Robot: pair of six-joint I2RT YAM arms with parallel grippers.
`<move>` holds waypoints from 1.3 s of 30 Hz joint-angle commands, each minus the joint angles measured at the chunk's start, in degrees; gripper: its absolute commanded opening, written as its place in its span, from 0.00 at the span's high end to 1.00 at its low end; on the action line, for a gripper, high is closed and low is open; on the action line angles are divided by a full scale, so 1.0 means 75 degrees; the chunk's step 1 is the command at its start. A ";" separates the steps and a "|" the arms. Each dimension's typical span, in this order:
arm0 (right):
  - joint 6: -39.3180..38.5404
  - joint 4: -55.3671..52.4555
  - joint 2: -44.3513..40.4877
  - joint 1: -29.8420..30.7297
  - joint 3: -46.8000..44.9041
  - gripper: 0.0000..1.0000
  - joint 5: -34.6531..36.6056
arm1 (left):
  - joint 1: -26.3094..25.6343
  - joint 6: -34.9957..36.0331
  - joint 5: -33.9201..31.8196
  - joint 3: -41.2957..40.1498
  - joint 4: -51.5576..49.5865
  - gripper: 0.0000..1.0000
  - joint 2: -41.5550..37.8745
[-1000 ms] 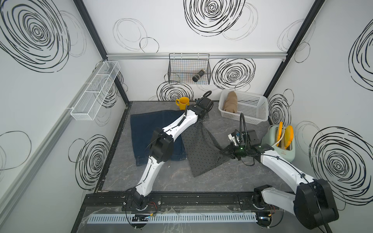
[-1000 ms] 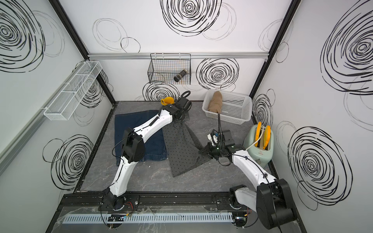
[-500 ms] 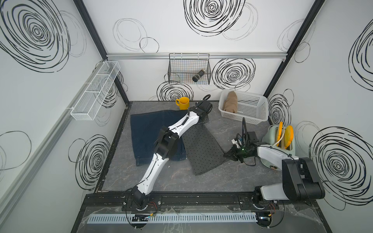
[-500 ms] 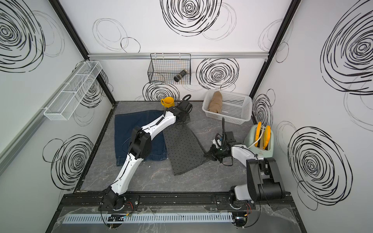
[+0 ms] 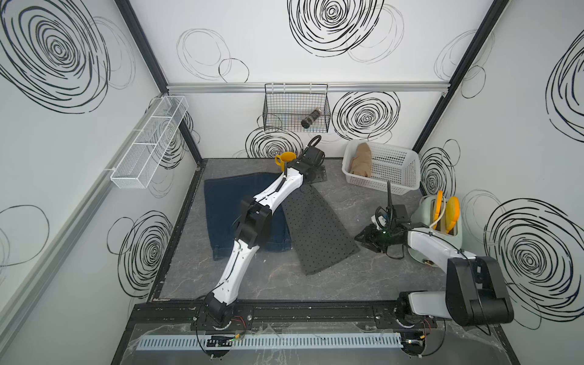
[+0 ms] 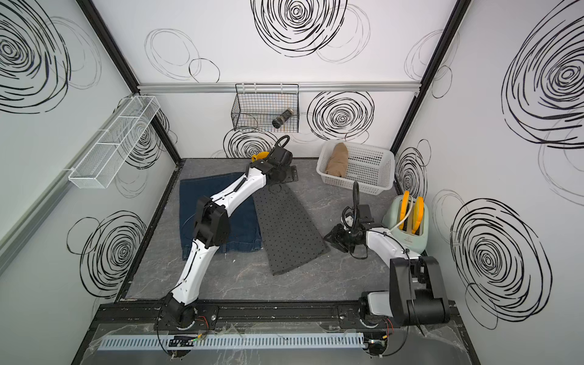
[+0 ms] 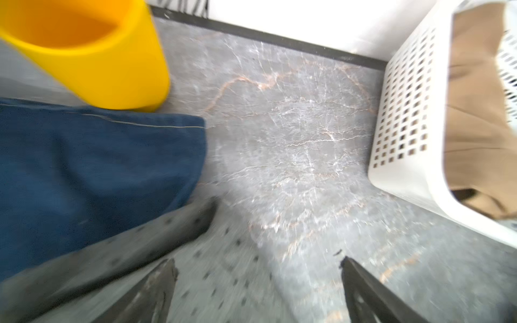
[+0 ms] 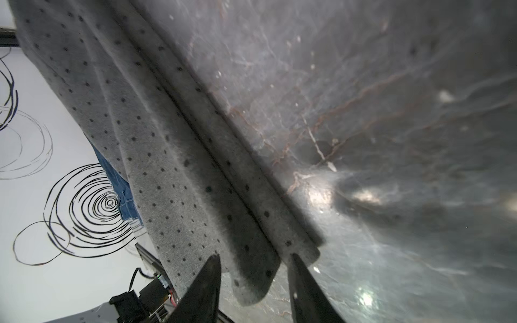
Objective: Roll up the skirts
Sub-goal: Fold the skirt at the center of the board, then adjust the skirt at the center of the board.
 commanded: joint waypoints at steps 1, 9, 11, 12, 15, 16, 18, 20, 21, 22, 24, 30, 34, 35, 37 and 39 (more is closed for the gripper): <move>0.0185 0.0236 -0.0832 0.0739 0.0358 0.54 0.1129 | 0.0274 0.0254 -0.0281 -0.1423 0.0501 0.03 -0.1579; 0.0730 0.0582 0.0551 0.3118 0.1743 0.47 0.1150 | 0.1621 0.0718 0.1914 -0.5141 0.1866 0.01 -0.3334; 0.0927 0.0991 0.0959 0.3575 0.1942 0.46 0.1037 | 0.1807 0.0913 0.2436 -0.5479 0.2047 0.01 -0.3271; 0.1008 0.1143 0.1182 0.3838 0.2098 0.45 0.1042 | 0.1854 0.0969 0.2486 -0.5614 0.2094 0.00 -0.3185; 0.1120 0.1190 0.1768 0.4521 0.2585 0.43 0.1190 | 0.1853 0.1135 0.2601 -0.5642 0.2155 0.01 -0.2826; 0.1128 0.1100 0.1880 0.4720 0.2690 0.41 0.1344 | 0.1843 0.1107 0.2657 -0.5673 0.2204 0.00 -0.2732; 0.1160 0.0973 0.1957 0.5171 0.2777 0.31 0.1686 | 0.1912 0.0952 0.2887 -0.5749 0.2427 0.01 -0.2499; 0.1191 0.0757 0.1887 0.5531 0.2741 0.19 0.2178 | 0.1939 0.0865 0.3090 -0.5739 0.2586 0.02 -0.2266; 0.1235 0.0697 0.1798 0.5692 0.2650 0.17 0.2405 | 0.1932 0.0823 0.3206 -0.5709 0.2647 0.03 -0.2166; 0.1244 0.0705 0.1722 0.5793 0.2549 0.16 0.2481 | 0.1932 0.0781 0.3307 -0.5678 0.2688 0.04 -0.2095; 0.1237 0.0691 0.1592 0.6061 0.2366 0.14 0.2616 | 0.1926 0.0662 0.3513 -0.5721 0.2912 0.07 -0.2014; 0.1005 0.1162 0.1789 0.6549 0.2272 0.19 0.2382 | 0.1932 0.0367 0.3333 -0.5563 0.3068 0.40 -0.1690; 0.0845 0.0726 0.2338 0.6657 0.2436 0.25 0.2224 | 0.1907 0.0460 0.2994 -0.5363 0.2937 0.63 -0.1603; 0.0828 0.0570 0.2444 0.6691 0.2410 0.27 0.2246 | 0.1909 0.0505 0.2940 -0.5324 0.2910 0.68 -0.1620; 0.0845 0.0301 0.2574 0.6691 0.2272 0.30 0.2235 | 0.1891 0.0563 0.2776 -0.5328 0.2908 0.79 -0.1749; 0.0907 0.0112 0.2506 0.6690 0.2048 0.31 0.2272 | 0.1824 0.0609 0.2538 -0.5448 0.3019 0.88 -0.2037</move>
